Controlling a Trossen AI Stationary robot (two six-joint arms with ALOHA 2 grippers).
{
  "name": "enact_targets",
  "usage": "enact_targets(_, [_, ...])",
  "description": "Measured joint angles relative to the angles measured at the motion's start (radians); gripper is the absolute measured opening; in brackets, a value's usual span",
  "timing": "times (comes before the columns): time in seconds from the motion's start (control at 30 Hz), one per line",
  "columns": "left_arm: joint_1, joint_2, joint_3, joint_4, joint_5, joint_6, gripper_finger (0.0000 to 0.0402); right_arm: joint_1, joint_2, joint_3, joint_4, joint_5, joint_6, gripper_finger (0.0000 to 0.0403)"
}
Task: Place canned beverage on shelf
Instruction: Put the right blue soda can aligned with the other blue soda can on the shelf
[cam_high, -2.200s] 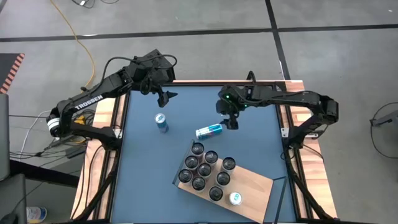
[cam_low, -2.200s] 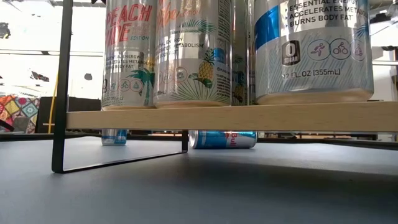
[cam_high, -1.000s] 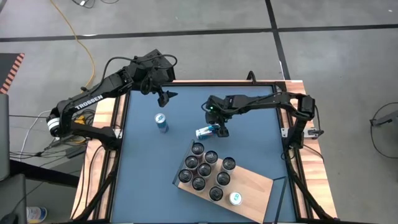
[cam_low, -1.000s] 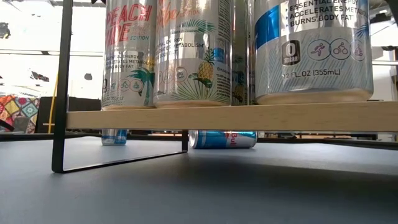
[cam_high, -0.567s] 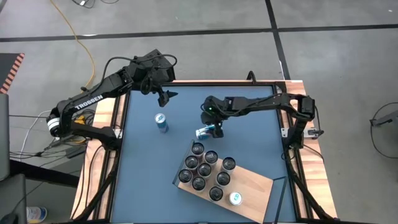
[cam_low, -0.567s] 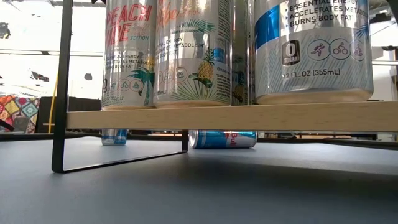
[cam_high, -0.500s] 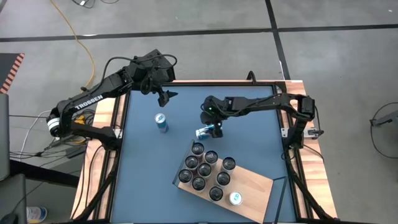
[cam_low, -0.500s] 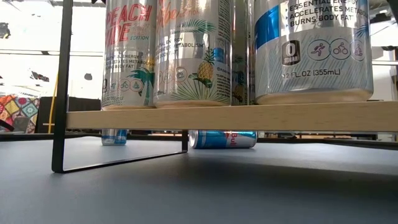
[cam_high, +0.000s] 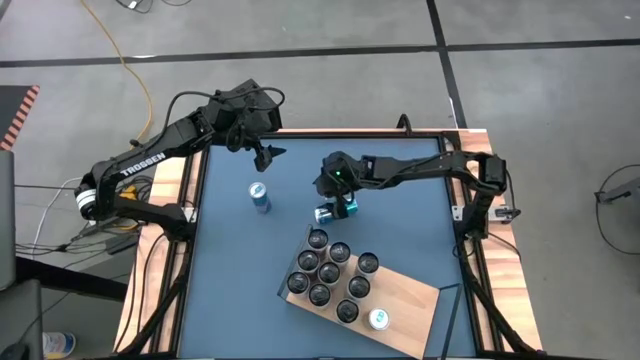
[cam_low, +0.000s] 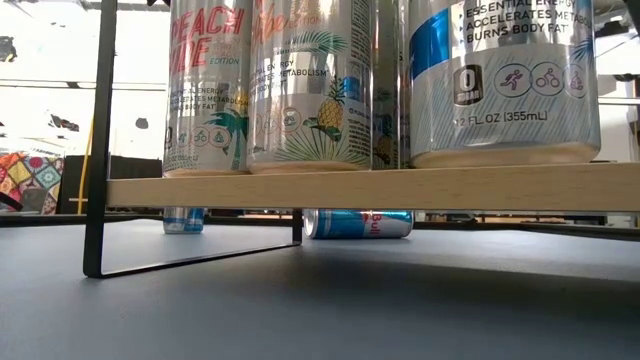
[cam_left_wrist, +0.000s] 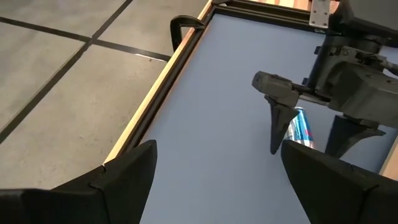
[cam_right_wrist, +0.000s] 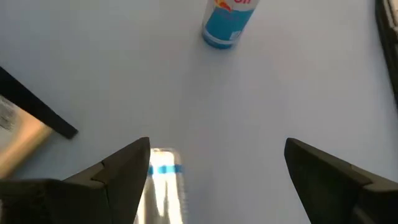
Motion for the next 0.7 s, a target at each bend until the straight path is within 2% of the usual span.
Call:
enact_targets(0.27, [0.0, 0.0, 0.0, 0.0, 0.0, -0.02, 0.033, 0.034, 0.0, 0.0, 0.013, 0.0, 0.158, 0.0353])
enact_targets(0.7, [0.0, 0.0, 0.0, 0.023, 0.0, -0.045, 0.033, 0.077, 0.0, 0.0, 0.055, 0.003, 0.162, 0.0353])
